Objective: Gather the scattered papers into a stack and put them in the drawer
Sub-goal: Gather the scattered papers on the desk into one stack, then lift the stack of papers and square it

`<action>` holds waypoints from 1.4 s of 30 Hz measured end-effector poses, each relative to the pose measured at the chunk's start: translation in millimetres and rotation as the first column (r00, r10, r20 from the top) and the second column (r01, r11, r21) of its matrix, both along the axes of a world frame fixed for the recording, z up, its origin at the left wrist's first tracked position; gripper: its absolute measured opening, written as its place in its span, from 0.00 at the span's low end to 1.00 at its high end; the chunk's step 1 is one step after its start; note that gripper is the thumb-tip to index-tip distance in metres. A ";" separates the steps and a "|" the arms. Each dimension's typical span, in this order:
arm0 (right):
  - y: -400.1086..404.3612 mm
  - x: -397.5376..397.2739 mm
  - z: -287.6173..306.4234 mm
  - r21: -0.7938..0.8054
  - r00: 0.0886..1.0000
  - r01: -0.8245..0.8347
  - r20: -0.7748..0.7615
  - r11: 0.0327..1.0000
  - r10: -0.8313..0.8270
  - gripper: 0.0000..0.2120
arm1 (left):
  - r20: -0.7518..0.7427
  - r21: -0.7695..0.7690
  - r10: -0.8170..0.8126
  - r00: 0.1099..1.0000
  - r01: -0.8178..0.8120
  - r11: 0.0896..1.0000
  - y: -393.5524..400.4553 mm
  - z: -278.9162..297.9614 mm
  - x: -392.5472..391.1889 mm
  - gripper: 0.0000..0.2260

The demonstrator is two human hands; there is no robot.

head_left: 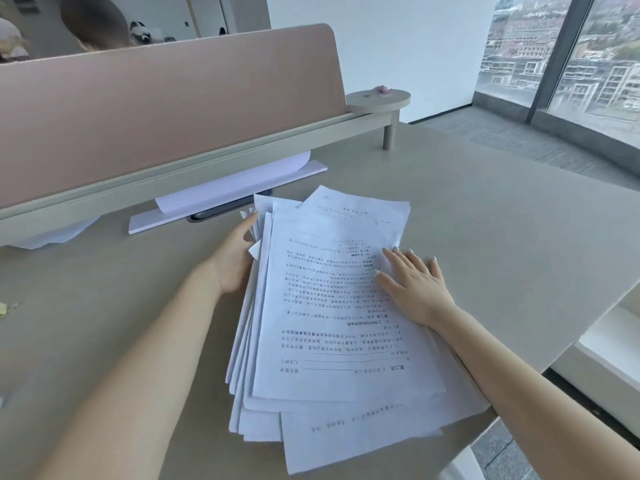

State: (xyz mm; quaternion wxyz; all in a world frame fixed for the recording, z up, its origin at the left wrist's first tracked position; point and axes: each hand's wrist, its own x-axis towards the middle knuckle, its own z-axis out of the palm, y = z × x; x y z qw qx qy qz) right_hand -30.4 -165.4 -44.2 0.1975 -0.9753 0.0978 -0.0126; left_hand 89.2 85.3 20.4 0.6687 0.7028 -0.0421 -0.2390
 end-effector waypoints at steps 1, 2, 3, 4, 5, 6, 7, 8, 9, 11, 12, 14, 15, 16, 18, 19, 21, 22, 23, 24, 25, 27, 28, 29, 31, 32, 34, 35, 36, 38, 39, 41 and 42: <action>-0.3 -0.2 0.0 0.002 1.000 -0.007 0.000 1.000 0.007 0.28 | -0.038 0.038 -0.020 0.999 0.022 0.999 1.9 3.3 4.0 0.18; -0.5 -0.3 -0.4 0.003 1.000 -0.013 -0.003 1.000 0.013 0.28 | -0.062 0.051 -0.045 0.997 0.048 0.998 1.1 7.2 4.4 0.18; -0.6 -0.4 -0.7 0.005 1.000 -0.018 -0.004 1.000 0.018 0.28 | -0.085 0.091 -0.066 0.994 0.074 0.993 0.2 7.2 6.9 0.17; -0.2 -0.9 -0.3 0.007 1.000 -0.021 -0.007 1.000 0.021 0.28 | -0.104 0.163 -0.078 0.991 0.094 0.982 -1.2 6.7 7.3 0.19; 0.4 -1.5 0.5 0.008 1.000 -0.023 -0.007 1.000 0.023 0.28 | -0.119 0.260 -0.110 0.987 0.138 0.956 -3.5 5.9 2.9 0.19; 1.0 -2.0 0.9 0.005 1.000 -0.023 -0.007 1.000 0.023 0.28 | -0.138 0.338 -0.134 0.981 0.174 0.925 -4.4 3.2 -1.2 0.18; 1.6 -2.2 1.2 0.000 1.000 -0.022 -0.004 1.000 0.022 0.29 | -0.154 0.378 -0.146 0.977 0.194 0.905 -5.2 0.4 -5.5 0.16; 1.9 -2.1 1.4 -0.005 1.000 -0.017 -0.002 1.000 0.017 0.29 | -0.152 0.401 -0.150 0.977 0.199 0.894 -4.7 -3.6 -8.4 0.14; 2.6 -2.6 2.1 -0.012 1.000 -0.012 0.000 1.000 0.012 0.30 | -0.133 0.392 -0.150 0.980 0.191 0.900 -3.0 -7.2 -10.4 0.12; 3.2 -2.3 2.1 0.000 1.000 0.014 0.022 1.000 -0.014 0.32 | -0.088 0.346 -0.150 0.985 0.171 0.922 4.5 -10.9 -15.6 0.08; 2.5 -0.5 1.1 0.021 0.999 0.028 0.034 0.999 -0.028 0.33 | -0.068 0.329 -0.141 0.988 0.155 0.931 8.9 -12.8 -17.2 0.09; 0.2 2.6 2.2 0.123 0.995 0.062 0.075 0.990 -0.072 0.32 | -0.032 0.270 -0.117 0.993 0.122 0.955 15.6 -13.8 -20.9 0.14; -1.5 4.4 6.2 0.245 0.991 0.072 0.088 0.967 -0.096 0.29 | -0.019 0.220 -0.112 0.993 0.114 0.969 15.9 -10.4 -24.7 0.15; -3.1 5.7 13.5 0.424 0.990 0.082 0.072 0.902 -0.124 0.26 | 0.006 0.184 -0.101 0.995 0.098 0.978 14.6 -5.2 -28.6 0.14; -8.4 8.5 32.2 0.735 0.986 0.097 0.022 0.672 -0.166 0.25 | 0.078 0.123 -0.092 0.993 0.082 0.989 7.4 9.2 -35.1 0.13; -10.6 8.2 46.0 0.807 0.984 0.083 0.028 0.585 -0.178 0.24 | 0.127 0.096 -0.096 0.987 0.084 0.992 1.5 18.8 -38.0 0.14; -17.2 8.2 78.6 0.830 0.967 -0.008 0.148 0.558 -0.208 0.19 | 0.262 0.072 -0.083 0.962 0.066 0.995 -11.3 44.4 -39.0 0.13; -20.2 7.3 98.2 0.822 0.946 -0.052 0.223 0.568 -0.236 0.15 | 0.338 0.073 -0.070 0.939 0.048 0.996 -18.8 60.1 -39.5 0.12; -23.1 5.3 120.1 0.806 0.917 -0.103 0.303 0.582 -0.259 0.12 | 0.410 0.060 -0.051 0.911 0.029 0.998 -26.4 77.1 -39.2 0.11; -26.6 5.2 140.2 0.789 0.886 -0.148 0.374 0.596 -0.274 0.09 | 0.469 0.038 -0.018 0.883 0.000 0.999 -34.6 95.1 -39.9 0.10; -28.8 3.4 161.6 0.768 0.858 -0.196 0.435 0.610 -0.273 0.06 | 0.511 0.005 0.029 0.859 -0.037 0.999 -42.6 112.6 -41.1 0.09; -33.9 2.6 196.6 0.732 0.805 -0.263 0.525 0.628 -0.275 0.04 | 0.570 -0.075 0.101 0.815 -0.071 0.995 -54.8 144.3 -40.6 0.07; -36.6 3.3 210.0 0.717 0.781 -0.288 0.559 0.635 -0.277 0.04 | 0.590 -0.116 0.127 0.797 -0.072 0.991 -59.9 157.1 -40.0 0.07; -39.1 4.0 219.6 0.696 0.761 -0.302 0.588 0.651 -0.276 0.03 | 0.606 -0.151 0.145 0.782 -0.066 0.986 -65.2 167.1 -37.7 0.07; -42.6 6.1 228.0 0.659 0.722 -0.314 0.633 0.684 -0.279 0.02 | 0.619 -0.235 0.209 0.757 -0.076 0.969 -73.0 175.8 -31.7 0.05; -45.1 8.7 226.5 0.648 0.708 -0.317 0.647 0.693 -0.281 0.03 | 0.613 -0.262 0.232 0.755 -0.082 0.961 -76.0 175.1 -30.6 0.04; -49.8 13.4 214.4 0.643 0.716 -0.320 0.645 0.696 -0.267 0.09 | 0.591 -0.278 0.244 0.769 -0.090 0.956 -79.3 161.3 -23.0 0.04; -51.7 15.6 205.2 0.649 0.743 -0.306 0.621 0.697 -0.252 0.10 | 0.571 -0.251 0.224 0.789 -0.092 0.964 -81.4 150.7 -20.9 0.03; -53.0 18.1 195.1 0.665 0.782 -0.278 0.576 0.694 -0.238 0.10 | 0.549 -0.205 0.200 0.812 -0.101 0.974 -83.1 139.6 -19.3 0.03; -54.0 21.8 178.6 0.723 0.854 -0.204 0.461 0.660 -0.241 0.05 | 0.506 -0.137 0.163 0.847 -0.108 0.985 -87.4 123.9 -18.2 0.14; -53.5 22.4 174.2 0.749 0.867 -0.184 0.429 0.636 -0.255 0.03 | 0.498 -0.128 0.158 0.853 -0.107 0.986 -89.0 120.8 -19.0 0.18; -54.3 23.9 172.6 0.771 0.852 -0.200 0.441 0.604 -0.282 0.04 | 0.502 -0.147 0.167 0.848 -0.107 0.983 -90.3 120.8 -18.3 0.21; -54.4 23.9 175.7 0.774 0.835 -0.223 0.465 0.592 -0.293 0.04 | 0.509 -0.174 0.176 0.843 -0.099 0.980 -90.2 124.1 -17.2 0.19</action>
